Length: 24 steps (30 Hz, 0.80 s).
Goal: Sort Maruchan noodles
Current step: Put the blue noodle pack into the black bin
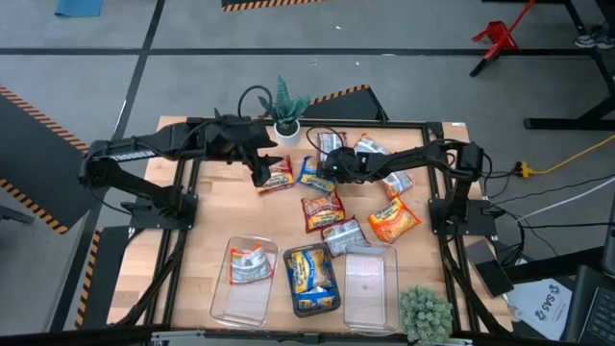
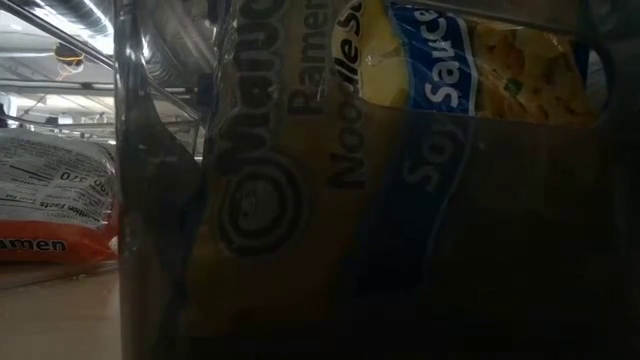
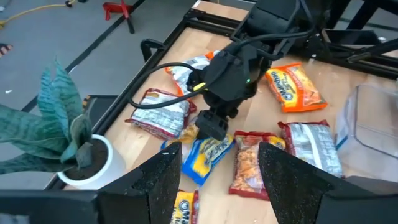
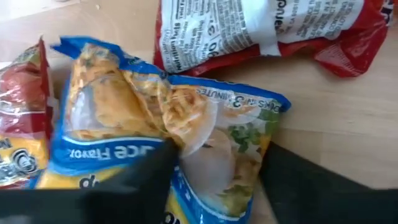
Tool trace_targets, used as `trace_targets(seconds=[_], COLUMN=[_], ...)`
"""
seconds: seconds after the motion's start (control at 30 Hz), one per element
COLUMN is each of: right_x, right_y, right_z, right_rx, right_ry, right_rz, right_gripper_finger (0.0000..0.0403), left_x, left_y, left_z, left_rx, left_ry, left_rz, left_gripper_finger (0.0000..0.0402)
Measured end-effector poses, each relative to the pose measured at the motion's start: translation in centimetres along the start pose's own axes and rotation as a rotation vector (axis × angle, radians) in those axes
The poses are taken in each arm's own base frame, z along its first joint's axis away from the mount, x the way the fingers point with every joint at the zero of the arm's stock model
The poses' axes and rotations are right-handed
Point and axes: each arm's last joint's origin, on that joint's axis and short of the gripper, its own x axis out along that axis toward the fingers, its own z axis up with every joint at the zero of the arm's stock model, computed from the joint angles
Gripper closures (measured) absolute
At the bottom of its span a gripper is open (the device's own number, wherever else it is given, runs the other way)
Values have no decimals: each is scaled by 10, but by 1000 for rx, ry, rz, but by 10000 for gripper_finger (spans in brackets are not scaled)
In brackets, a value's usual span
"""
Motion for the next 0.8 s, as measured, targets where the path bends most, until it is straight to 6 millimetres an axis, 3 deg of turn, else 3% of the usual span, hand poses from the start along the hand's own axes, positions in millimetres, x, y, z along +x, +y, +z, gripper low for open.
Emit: trace_targets(seconds=[0.13, 0.2, 0.47, 0.67, 0.8], right_x=[0, 0, -7, -36, -60], right_y=[1, 2, 8, 20, 28], right_z=[-1, 0, 1, 10, 14], right_rx=[-1, -1, 14, -3, -3], right_ry=[-2, -6, 13, -35, -89], right_rz=[10, 20, 83, 175, 231], right_gripper_finger=[342, 381, 392, 396, 396], left_x=[1, 2, 0, -1, 5], left_y=[6, 8, 18, 29, 37], left_z=[1, 0, -1, -3, -25], left_rx=[-11, -11, -120, -238, -370], left_ry=[7, 17, 64, 33, 12], left_rz=[-17, -30, -141, -143, -155], left_gripper_finger=[195, 195, 195, 195, 195])
